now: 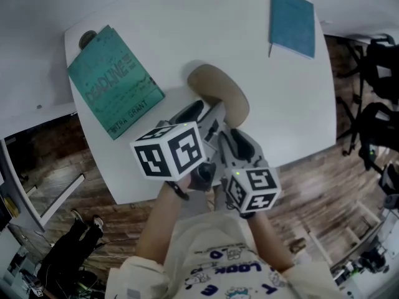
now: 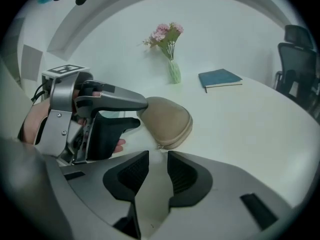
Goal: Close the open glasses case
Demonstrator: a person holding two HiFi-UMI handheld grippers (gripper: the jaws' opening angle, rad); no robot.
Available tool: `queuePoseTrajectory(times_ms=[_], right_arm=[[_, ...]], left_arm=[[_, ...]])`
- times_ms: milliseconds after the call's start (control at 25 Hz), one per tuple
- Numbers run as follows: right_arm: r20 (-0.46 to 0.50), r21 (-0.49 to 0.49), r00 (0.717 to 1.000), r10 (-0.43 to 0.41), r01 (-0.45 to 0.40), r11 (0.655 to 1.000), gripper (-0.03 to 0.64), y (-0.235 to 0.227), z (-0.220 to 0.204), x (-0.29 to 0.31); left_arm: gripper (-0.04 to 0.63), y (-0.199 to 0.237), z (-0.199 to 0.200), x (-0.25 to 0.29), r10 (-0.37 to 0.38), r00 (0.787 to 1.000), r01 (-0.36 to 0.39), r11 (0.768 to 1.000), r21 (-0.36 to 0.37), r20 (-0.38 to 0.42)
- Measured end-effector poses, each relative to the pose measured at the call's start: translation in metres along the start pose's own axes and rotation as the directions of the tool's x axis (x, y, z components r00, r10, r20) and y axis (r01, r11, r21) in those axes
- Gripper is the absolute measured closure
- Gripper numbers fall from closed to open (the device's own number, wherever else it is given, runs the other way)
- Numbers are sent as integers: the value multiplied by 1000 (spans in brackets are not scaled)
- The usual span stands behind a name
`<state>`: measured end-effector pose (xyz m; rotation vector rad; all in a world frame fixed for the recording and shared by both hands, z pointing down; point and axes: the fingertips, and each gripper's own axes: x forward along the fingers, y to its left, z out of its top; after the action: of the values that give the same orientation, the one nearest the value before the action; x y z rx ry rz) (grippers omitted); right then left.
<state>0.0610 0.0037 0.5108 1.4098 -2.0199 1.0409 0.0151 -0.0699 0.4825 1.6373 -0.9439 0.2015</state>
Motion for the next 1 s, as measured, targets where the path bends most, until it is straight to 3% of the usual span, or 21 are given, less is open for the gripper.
queuePoseTrajectory(times_ms=[440,680,840,1000], right_arm=[[-12,138,995,-102,103,985,517,-6,3,8],[-29,196,994,-109,113,974,520,-4,2,9],[-45,220,992,-120,127,967,575,-7,1,10],[-49,231,993,-112,120,966,580,-6,1,11]], left_arm=[[385,1,0,-2,32,1000,-32,999,17,1],[385,2,0,-3,42,999,-42,998,39,-2],[385,2,0,-3,43,999,-42,998,46,-7],[385,2,1,-3,46,999,-45,997,56,-10]])
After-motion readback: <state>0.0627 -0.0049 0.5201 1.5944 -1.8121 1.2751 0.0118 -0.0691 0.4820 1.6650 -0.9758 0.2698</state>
